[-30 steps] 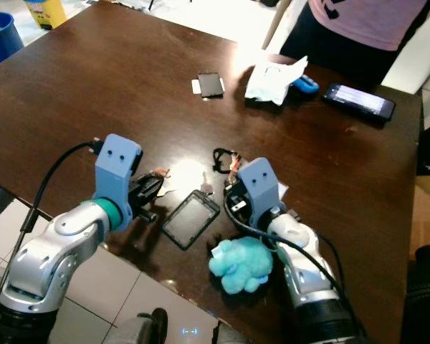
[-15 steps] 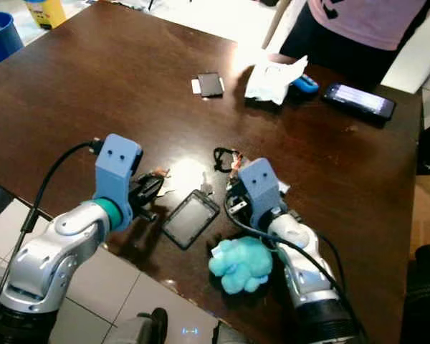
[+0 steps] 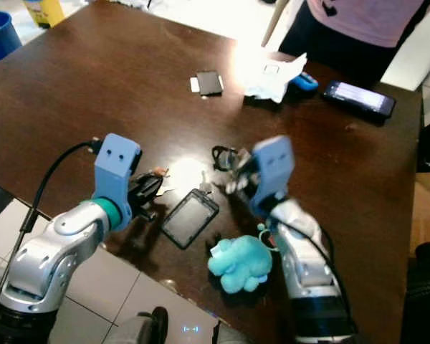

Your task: Hang keys on a hook

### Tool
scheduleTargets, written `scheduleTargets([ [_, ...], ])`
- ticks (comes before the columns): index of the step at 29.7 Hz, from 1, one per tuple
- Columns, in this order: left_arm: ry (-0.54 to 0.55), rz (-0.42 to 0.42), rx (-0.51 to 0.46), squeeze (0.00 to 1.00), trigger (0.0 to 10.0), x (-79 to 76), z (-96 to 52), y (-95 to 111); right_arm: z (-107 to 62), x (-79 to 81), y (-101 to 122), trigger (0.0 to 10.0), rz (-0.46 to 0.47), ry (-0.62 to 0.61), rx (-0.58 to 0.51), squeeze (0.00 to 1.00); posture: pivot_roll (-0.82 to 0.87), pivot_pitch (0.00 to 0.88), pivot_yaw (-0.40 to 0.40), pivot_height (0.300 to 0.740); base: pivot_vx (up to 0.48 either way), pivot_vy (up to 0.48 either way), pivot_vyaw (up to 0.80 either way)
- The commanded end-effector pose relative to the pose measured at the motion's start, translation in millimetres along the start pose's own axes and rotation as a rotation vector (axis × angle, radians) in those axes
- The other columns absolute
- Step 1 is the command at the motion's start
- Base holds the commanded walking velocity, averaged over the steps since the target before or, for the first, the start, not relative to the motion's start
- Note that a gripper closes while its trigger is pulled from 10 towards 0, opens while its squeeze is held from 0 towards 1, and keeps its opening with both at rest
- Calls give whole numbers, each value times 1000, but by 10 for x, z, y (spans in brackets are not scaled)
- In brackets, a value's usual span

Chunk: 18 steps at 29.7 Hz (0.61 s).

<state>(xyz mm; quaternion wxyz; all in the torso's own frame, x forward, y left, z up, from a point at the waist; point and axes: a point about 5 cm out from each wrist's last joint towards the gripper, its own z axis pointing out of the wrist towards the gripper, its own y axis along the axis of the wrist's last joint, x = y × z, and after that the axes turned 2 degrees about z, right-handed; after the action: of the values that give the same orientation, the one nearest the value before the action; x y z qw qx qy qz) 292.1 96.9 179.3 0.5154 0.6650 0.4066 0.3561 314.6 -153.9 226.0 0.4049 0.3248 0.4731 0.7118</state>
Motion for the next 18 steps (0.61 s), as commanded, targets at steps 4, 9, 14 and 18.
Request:
scheduleTargets([
  [4,27,1,13,0,10000,69,-11,-21,-4,14,495,10000,203,10,-212,0,19,162,116,740,0,0,0],
  [9,36,3,9,0,10000,91,0,-14,-23,-5,487,10000,251,-24,-230,0,6,152,113,740,0,0,0],
  [14,42,3,8,0,10000,99,12,-17,-34,-20,381,10000,264,-86,-209,0,1,147,110,740,0,0,0],
  [18,47,4,12,0,10000,109,10,-37,-46,-25,283,10000,414,-105,-174,0,-2,141,109,740,0,0,0],
])
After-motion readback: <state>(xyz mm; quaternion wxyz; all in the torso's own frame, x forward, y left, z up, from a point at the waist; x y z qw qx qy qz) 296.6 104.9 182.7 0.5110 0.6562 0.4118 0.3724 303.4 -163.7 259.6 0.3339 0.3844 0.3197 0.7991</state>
